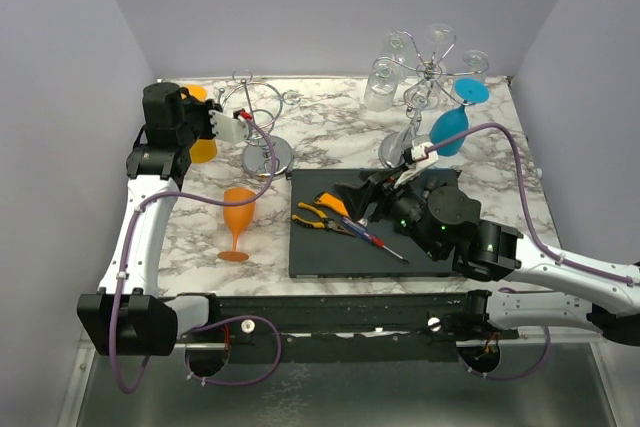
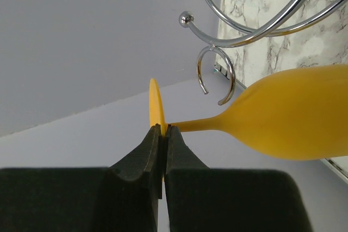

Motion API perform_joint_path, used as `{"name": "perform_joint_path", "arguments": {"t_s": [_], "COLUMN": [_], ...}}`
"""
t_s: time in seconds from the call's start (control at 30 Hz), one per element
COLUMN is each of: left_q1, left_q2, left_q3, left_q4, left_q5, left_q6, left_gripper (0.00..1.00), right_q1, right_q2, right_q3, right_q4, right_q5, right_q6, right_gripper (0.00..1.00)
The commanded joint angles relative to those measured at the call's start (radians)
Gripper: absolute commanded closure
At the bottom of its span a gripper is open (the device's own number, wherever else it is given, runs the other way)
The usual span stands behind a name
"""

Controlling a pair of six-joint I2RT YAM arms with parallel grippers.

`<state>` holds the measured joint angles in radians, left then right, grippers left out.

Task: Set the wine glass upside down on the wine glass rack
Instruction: Turn the wine glass upside down at the wine rack.

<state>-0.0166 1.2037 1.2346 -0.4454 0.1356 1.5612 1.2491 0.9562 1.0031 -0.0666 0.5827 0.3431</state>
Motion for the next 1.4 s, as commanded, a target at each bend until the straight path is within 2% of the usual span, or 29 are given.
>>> {"name": "perform_joint_path", "arguments": {"t_s": [0.0, 1.37], "left_q1": [0.007, 0.007], "left_q2": [0.012, 0.006], "left_q3": [-0.015, -0.072], "left_q4": [0.065, 0.091], "left_q5": [0.063, 0.167], "left_q6": [0.003, -0.007], "left_gripper": [1.0, 1.0], "right_q1": [0.006, 0.006], "right_q2": [0.016, 0.028], "right_q3": [-0.02, -0.035], "right_q4": [0.039, 0.042], "right_q5": [0.041, 0.076], "right_q6": [-0.016, -0.01], "right_gripper": [0.31, 0.37]}}
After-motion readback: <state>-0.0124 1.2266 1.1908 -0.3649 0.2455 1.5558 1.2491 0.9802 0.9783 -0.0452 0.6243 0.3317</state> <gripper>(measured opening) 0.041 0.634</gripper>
